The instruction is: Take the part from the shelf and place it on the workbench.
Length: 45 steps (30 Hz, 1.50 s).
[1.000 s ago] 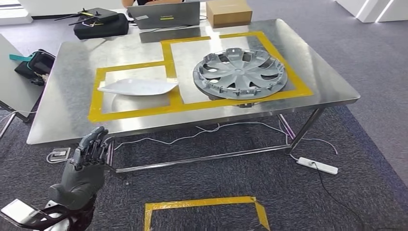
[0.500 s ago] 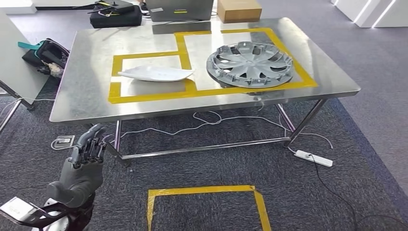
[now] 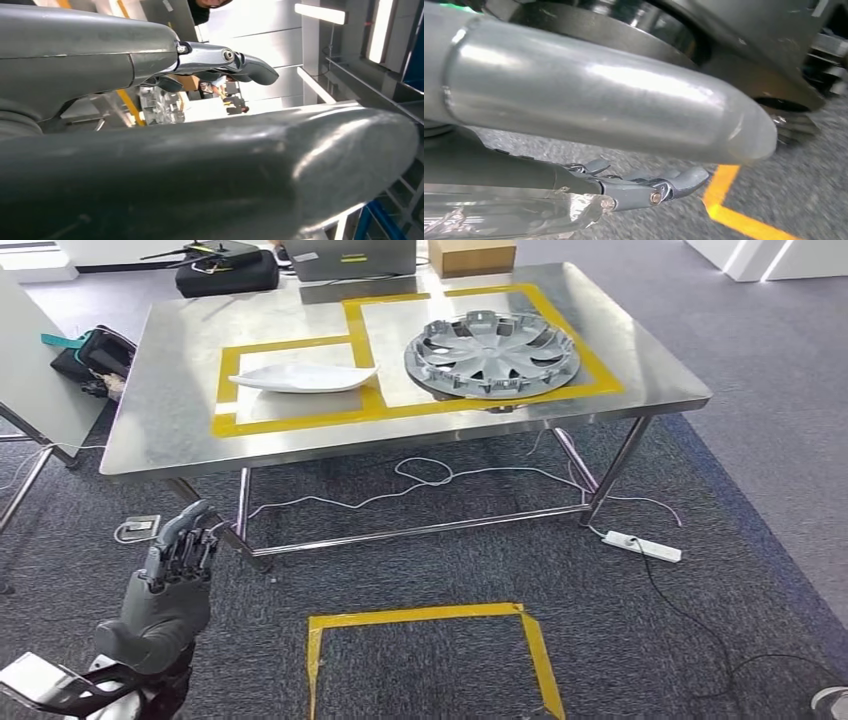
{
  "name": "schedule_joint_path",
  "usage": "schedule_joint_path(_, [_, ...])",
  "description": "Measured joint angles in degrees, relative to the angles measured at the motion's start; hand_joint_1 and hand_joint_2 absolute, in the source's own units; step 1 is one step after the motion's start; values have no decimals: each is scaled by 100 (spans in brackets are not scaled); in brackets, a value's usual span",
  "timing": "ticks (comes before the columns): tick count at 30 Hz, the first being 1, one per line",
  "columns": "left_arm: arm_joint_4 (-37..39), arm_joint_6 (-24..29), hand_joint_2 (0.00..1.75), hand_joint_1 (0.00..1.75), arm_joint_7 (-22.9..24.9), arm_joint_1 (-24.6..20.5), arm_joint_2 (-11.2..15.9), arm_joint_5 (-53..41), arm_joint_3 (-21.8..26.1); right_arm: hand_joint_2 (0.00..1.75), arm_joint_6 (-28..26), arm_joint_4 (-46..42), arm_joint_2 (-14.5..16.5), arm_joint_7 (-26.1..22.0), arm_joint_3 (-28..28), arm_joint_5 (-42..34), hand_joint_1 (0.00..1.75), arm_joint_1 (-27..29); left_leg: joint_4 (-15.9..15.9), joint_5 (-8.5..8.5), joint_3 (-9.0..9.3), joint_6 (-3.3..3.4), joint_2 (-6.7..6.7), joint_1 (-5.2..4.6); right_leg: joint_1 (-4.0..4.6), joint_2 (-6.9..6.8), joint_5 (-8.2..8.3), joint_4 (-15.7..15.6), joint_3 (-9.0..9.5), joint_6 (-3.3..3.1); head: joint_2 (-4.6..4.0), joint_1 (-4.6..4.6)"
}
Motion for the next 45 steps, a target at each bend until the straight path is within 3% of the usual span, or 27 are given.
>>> schedule_joint_path(1, [7, 1, 0, 0, 0, 1, 1, -1, 0, 0, 0, 0, 0, 0, -5, -5, 0, 9, 173, -8, -13, -12, 0, 12, -2, 5, 45, 8, -46, 9, 0, 0])
schedule_joint_path(2, [13, 1, 0, 0, 0, 1, 2, -1, 0, 0, 0, 0, 0, 0, -10, -8, 0, 16, 119, 90, 84, -19, 0, 22, -7, 16, 82, 17, -96, 23, 0, 1])
schedule_joint_path(5, [20, 1, 0, 0, 0, 0, 4, -1, 0, 0, 0, 0, 0, -1, -18, -11, 0, 11, -979, 508, 833, -20, -57, 57, -22, 76, 142, 65, -199, 85, 0, -1])
schedule_joint_path(7, [21, 1, 0, 0, 0, 4, 5, -1, 1, 0, 0, 0, 0, -2, -19, -13, 0, -5, -1449, 550, 1102, 23, -112, 64, -10, 125, 169, 114, -264, 145, 0, -4])
schedule_joint_path(9, [23, 1, 0, 0, 0, 7, 4, -2, 3, 0, -1, 0, 0, -2, -20, -14, 0, -4, -1496, 530, 1079, 117, -95, 57, -7, 168, 204, 131, -333, 213, 0, -3])
schedule_joint_path(11, [24, 1, 0, 0, 0, 3, -3, -2, 5, 0, -2, 0, 0, -2, -21, -14, 0, 14, -1502, 560, 1042, 216, -39, 62, -17, 155, 100, 281, -445, 269, 0, 17])
schedule_joint_path(12, [24, 1, 0, 0, 0, 2, -6, -2, 6, 0, -1, 0, 0, -2, -22, -14, 0, 19, -1509, 582, 1023, 258, -6, 65, -20, 130, -54, 524, -565, 290, 0, 29])
schedule_joint_path(14, [26, 0, 0, 0, 0, 4, -8, -3, 8, 0, 2, 0, 0, -2, -22, -15, 0, 21, -1504, 611, 975, 311, 59, 44, -22, 79, -475, 1323, -909, 321, 0, 56])
schedule_joint_path(15, [30, 0, 0, 0, 0, 7, -8, -3, 9, 0, 4, 0, 0, -2, -22, -15, 0, 24, -1502, 624, 953, 325, 97, 30, -23, 69, -618, 1681, -1060, 328, 0, 57])
schedule_joint_path(16, [34, 1, 0, 0, 0, 8, -8, -3, 9, 0, 4, 0, 0, -2, -22, -15, 0, 29, -1499, 633, 938, 333, 136, 18, -22, 64, -660, 1872, -1124, 331, 0, 57])
schedule_joint_path(17, [37, 1, 0, 0, 0, 9, -8, -3, 9, 0, 5, 0, 0, -1, -22, -15, 0, 34, -1496, 640, 931, 337, 173, 10, -22, 56, -587, 1820, -1067, 326, 0, 56])
schedule_joint_path(18, [39, 0, 0, 0, 0, 9, -8, -3, 9, 0, 7, 0, -1, -1, -23, -14, 0, 36, -1491, 643, 931, 336, 209, 5, -21, 32, -423, 1538, -895, 315, 0, 57])
schedule_joint_path(20, [39, -1, 0, 0, 0, 9, -8, -3, 11, 0, 7, 0, -1, -1, -24, -14, 0, 21, -1467, 638, 934, 313, 279, -15, -1, -138, -93, 692, -428, 285, 0, 61])
schedule_joint_path(22, [40, 0, 0, 0, 1, 10, -6, -3, 13, 0, 7, 0, 0, -5, -24, -14, 0, -5, -1437, 640, 917, 259, 346, -45, 24, -262, 19, 228, -196, 235, 0, 53])
schedule_joint_path(24, [41, 0, 0, 0, 2, 7, -4, -3, 13, 0, 6, 0, -1, -10, -25, -14, 0, -2, -1424, 653, 896, 203, 425, -52, 35, -195, 28, 207, -221, 170, 0, 46])
schedule_joint_path(26, [40, -1, 0, 0, 2, 0, -4, -3, 14, 0, 6, 0, -2, -9, -27, -14, 0, 14, -1328, 558, 854, 137, 386, -34, 19, -102, 70, 200, -256, 94, 0, 42])
schedule_joint_path(28, [40, 0, 0, 0, 2, -2, -3, -3, 15, 0, 9, 0, -1, -9, -30, -14, 0, 7, -822, 219, 632, 71, 203, -13, -6, -10, 115, 188, -285, 27, 0, 28])
schedule_joint_path(30, [43, 1, 0, 0, 2, 5, -2, -3, 15, 0, 12, 0, 0, -9, -31, -15, 0, 4, -45, -144, 276, 42, 92, -2, -11, 91, 144, 189, -329, 3, 0, 24])
schedule_joint_path(31, [45, 1, 0, 0, 1, 8, -1, -3, 15, 0, 13, 0, -1, -9, -33, -15, 0, 10, 195, -199, 162, 40, 81, 0, -11, 147, 155, 190, -345, 4, 0, 23])
schedule_joint_path(32, [48, 1, 0, 0, 1, 8, 0, -3, 15, 0, 13, 0, -1, -9, -35, -15, 0, 17, 227, -137, 147, 46, 78, 1, -11, 207, 165, 191, -355, 10, 0, 24])
schedule_joint_path(34, [50, 1, 0, 0, 1, 7, 2, -3, 14, 0, 14, 0, -1, -9, -45, -14, 0, 21, -342, 250, 435, 69, 15, 10, -18, 338, 182, 191, -357, 33, 0, 23])
schedule_joint_path(36, [50, 1, 0, 0, 2, 4, 3, -3, 13, 0, 15, 0, -1, -10, -54, -14, 0, 9, -1103, 539, 808, 91, -235, 42, -12, 460, 198, 206, -382, 77, 0, 25])
schedule_joint_path(38, [51, 1, 0, 0, 2, 4, 5, -6, 14, 0, 17, 0, -2, -12, -57, -15, 0, 3, -1396, 570, 926, 121, -401, 55, -14, 560, 227, 214, -442, 147, 0, 26])
schedule_joint_path(40, [52, 5, 0, 0, 6, 1, 6, -30, 15, 0, 28, 0, -2, -15, -63, -16, 0, 20, -1416, 583, 913, 185, -319, 51, -35, 624, 247, 207, -513, 222, 0, 25])
schedule_joint_path(42, [52, 17, 0, 0, 15, -3, 4, -64, 15, 0, 47, 0, -2, -17, -71, -15, 0, 33, -1437, 606, 914, 262, -202, 60, -25, 453, 101, 422, -648, 277, 0, 63])
schedule_joint_path(44, [52, 39, 0, 0, 19, 13, 6, -79, 18, 0, 53, 0, -2, -16, -75, -8, 0, 22, -1444, 609, 909, 311, -66, 54, -12, 172, -277, 1130, -970, 312, 0, 110])
schedule_joint_path(45, [54, 49, 0, 0, 17, 22, 8, -77, 20, 0, 46, 0, -2, -11, -76, -6, 0, 18, -1443, 607, 907, 323, 7, 46, -16, 101, -454, 1542, -1156, 326, 0, 120])
